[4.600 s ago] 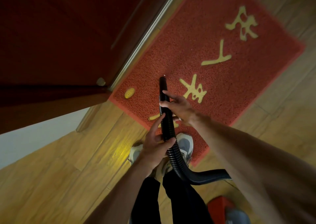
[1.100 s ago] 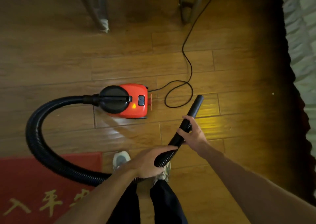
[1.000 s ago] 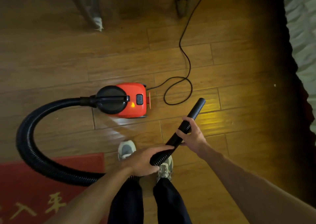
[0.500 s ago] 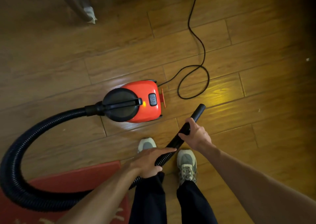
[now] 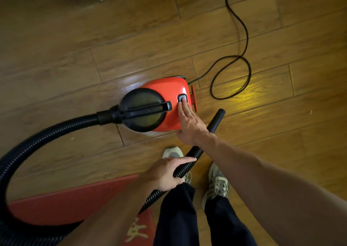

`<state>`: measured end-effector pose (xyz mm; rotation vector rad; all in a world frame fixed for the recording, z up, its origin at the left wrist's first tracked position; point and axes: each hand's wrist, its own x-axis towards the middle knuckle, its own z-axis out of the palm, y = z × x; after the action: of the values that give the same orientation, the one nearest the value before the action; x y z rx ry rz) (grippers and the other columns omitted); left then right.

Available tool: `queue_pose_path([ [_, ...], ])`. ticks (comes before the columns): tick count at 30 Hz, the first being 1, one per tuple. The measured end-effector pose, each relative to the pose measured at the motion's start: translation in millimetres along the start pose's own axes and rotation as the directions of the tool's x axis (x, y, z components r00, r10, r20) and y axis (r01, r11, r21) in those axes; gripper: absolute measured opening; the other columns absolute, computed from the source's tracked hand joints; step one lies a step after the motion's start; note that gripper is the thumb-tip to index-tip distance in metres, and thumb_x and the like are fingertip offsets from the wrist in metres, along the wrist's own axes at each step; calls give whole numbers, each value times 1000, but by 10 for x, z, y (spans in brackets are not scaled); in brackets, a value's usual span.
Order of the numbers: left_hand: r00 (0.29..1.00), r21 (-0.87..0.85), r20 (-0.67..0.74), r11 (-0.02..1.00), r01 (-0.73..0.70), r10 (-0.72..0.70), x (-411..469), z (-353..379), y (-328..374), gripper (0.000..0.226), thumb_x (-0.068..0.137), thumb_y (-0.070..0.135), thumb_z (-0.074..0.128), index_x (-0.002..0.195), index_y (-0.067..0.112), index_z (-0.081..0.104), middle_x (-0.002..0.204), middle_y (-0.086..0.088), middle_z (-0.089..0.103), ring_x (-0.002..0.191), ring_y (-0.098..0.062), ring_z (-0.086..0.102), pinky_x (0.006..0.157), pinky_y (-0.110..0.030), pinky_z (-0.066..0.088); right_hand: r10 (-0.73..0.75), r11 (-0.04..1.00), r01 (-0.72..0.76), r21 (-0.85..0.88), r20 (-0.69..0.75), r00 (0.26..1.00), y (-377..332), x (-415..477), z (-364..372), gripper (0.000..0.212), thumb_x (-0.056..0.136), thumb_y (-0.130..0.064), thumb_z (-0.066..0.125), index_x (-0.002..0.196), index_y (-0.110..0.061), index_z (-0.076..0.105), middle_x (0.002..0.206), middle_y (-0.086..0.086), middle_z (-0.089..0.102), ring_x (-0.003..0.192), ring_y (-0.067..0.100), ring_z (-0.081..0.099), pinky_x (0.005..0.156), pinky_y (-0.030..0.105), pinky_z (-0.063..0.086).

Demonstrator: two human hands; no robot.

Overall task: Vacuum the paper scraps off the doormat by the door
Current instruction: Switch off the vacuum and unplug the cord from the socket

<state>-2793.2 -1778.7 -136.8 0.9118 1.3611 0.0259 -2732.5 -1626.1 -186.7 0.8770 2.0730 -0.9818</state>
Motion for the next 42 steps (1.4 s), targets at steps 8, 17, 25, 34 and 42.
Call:
queue_pose_path([
  [8, 1000, -20, 14, 1000, 20, -20, 90, -59, 31, 77, 91, 17, 66, 144, 61, 29, 142, 4, 49, 111, -17, 55, 91, -30, 47, -63, 991, 63, 118, -1, 998, 225, 29, -276, 90, 84, -7, 58, 158, -25, 12, 164, -11, 1, 146, 18, 29, 110, 33, 38],
  [17, 1000, -18, 9, 1000, 15, -15, 166, -50, 194, 77, 89, 17, 65, 145, 57, 31, 132, 6, 54, 115, -15, 54, 88, -25, 45, 293, 903, -135, 408, -355, 888, 890, -686, 71, 48, 90, -18, 60, 137, -17, 53, 110, 9, 48, 101, 32, 53, 93, 39, 46],
  [25, 1000, -38, -2, 999, -6, 6, 346, 274, 393, 79, 87, 18, 69, 146, 54, 31, 147, 7, 49, 133, -16, 47, 107, -30, 41, 417, 621, -276, 733, -11, 909, 1109, -992, 509, 61, 88, -37, 69, 141, -36, 41, 114, 2, 54, 112, 24, 56, 97, 44, 48],
  [34, 999, 71, -47, 997, -14, 17, 564, 647, 537, 80, 89, 21, 68, 150, 50, 25, 156, 9, 39, 142, -18, 38, 110, -43, 40, 437, 417, -210, 884, 7, 899, 1502, -971, 699, 60, 81, -12, 78, 129, -32, 49, 96, 0, 58, 103, 32, 63, 87, 52, 56],
  [42, 998, 253, -43, 966, 57, -47, 749, 627, 391, 81, 91, 14, 61, 153, 47, 21, 149, -1, 49, 122, -25, 57, 87, -41, 54, 444, 464, -182, 867, -50, 895, 1800, -764, 907, 60, 81, -14, 77, 126, -32, 41, 99, -3, 58, 99, 20, 61, 86, 50, 56],
])
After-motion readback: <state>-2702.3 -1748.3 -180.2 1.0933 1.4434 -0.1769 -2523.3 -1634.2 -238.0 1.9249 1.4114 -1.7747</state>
